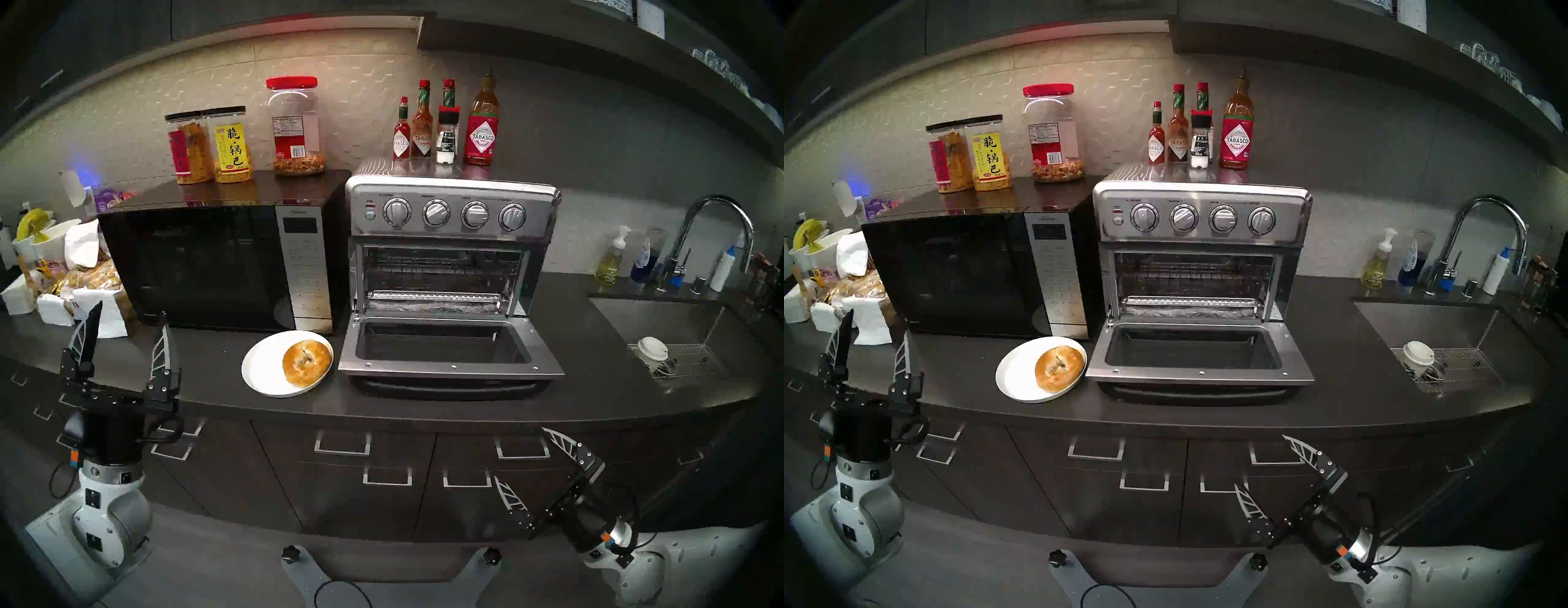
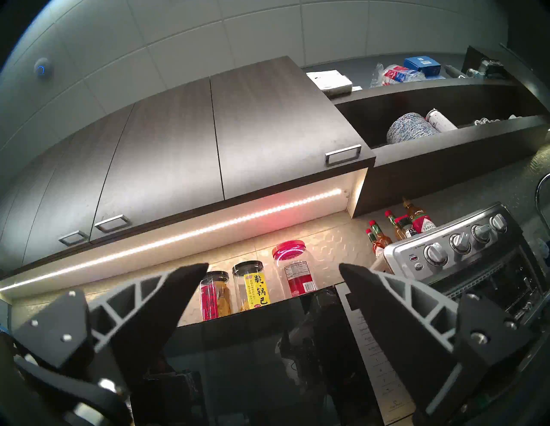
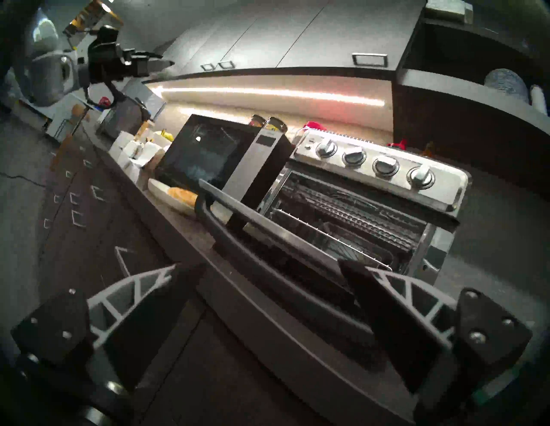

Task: Open the oven and place the bagel inside on the rack

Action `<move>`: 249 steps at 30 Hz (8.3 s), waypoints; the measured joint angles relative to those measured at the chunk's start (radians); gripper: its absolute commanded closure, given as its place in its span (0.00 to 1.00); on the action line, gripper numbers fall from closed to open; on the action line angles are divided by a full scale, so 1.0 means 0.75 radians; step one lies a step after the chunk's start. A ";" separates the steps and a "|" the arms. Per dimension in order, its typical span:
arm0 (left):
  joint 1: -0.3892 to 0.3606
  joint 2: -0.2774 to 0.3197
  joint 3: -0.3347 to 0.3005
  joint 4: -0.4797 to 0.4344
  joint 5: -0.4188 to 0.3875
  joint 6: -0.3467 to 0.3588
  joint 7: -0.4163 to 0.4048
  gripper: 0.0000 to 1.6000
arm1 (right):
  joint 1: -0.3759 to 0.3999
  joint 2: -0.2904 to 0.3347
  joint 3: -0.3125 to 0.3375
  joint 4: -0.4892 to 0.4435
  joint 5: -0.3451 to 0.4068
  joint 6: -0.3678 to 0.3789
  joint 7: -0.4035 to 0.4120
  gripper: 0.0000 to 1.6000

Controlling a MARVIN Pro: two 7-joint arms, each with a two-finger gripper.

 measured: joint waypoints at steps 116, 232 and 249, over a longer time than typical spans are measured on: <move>0.004 0.000 0.001 0.001 0.001 0.000 0.000 0.00 | 0.768 -0.912 -0.398 -0.397 0.628 1.537 0.994 0.00; 0.020 0.000 -0.007 -0.003 0.000 0.000 0.000 0.00 | 1.295 -1.438 -0.505 -0.159 1.742 2.346 0.083 0.00; 0.020 0.000 -0.007 -0.003 0.001 0.000 0.000 0.00 | 1.346 -1.465 -0.568 -0.052 1.710 2.326 0.085 0.00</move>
